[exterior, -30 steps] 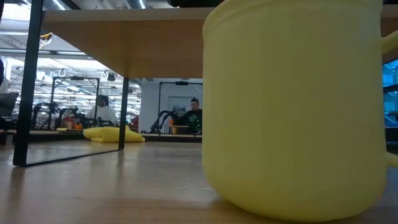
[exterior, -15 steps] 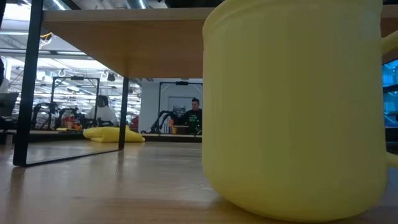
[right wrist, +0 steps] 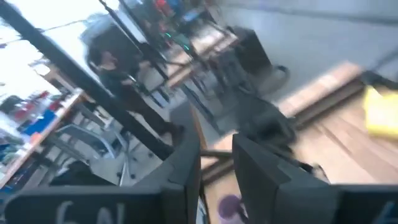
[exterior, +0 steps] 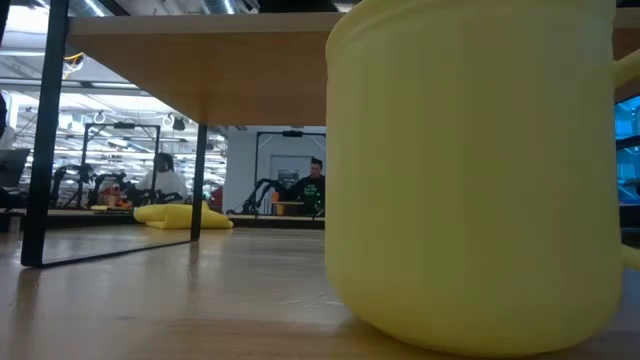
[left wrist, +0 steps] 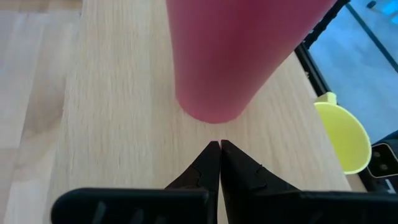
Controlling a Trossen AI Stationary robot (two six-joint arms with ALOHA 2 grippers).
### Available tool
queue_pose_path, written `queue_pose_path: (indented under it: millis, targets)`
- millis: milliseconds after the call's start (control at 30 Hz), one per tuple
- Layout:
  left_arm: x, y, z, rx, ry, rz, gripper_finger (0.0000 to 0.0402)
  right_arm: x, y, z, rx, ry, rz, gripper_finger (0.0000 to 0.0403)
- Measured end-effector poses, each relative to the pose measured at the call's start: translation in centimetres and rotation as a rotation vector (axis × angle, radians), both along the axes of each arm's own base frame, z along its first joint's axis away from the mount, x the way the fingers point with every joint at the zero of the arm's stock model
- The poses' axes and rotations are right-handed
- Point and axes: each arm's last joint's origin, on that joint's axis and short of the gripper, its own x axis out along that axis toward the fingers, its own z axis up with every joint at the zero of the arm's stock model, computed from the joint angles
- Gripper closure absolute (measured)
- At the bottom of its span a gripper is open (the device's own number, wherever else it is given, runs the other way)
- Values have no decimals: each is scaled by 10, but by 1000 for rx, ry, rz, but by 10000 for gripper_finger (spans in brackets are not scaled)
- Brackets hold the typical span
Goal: Stack small to large cups/mugs on shelf
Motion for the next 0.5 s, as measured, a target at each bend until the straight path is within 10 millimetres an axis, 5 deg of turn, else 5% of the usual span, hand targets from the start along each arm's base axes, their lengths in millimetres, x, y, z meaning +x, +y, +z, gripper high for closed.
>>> queue_pose_path:
  millis: [167, 333, 500]
  targets:
    - [-1, 1, -1, -2, 13, 14, 396, 2, -31, -20, 78, 240, 50, 302]
    - [-1, 6, -2, -6, 27, 32, 396, 8, -43, -36, -78, 396, 124, 299]
    - [0, 13, -2, -18, 29, 44, 396, -4, -57, -67, -104, 773, 60, 298]
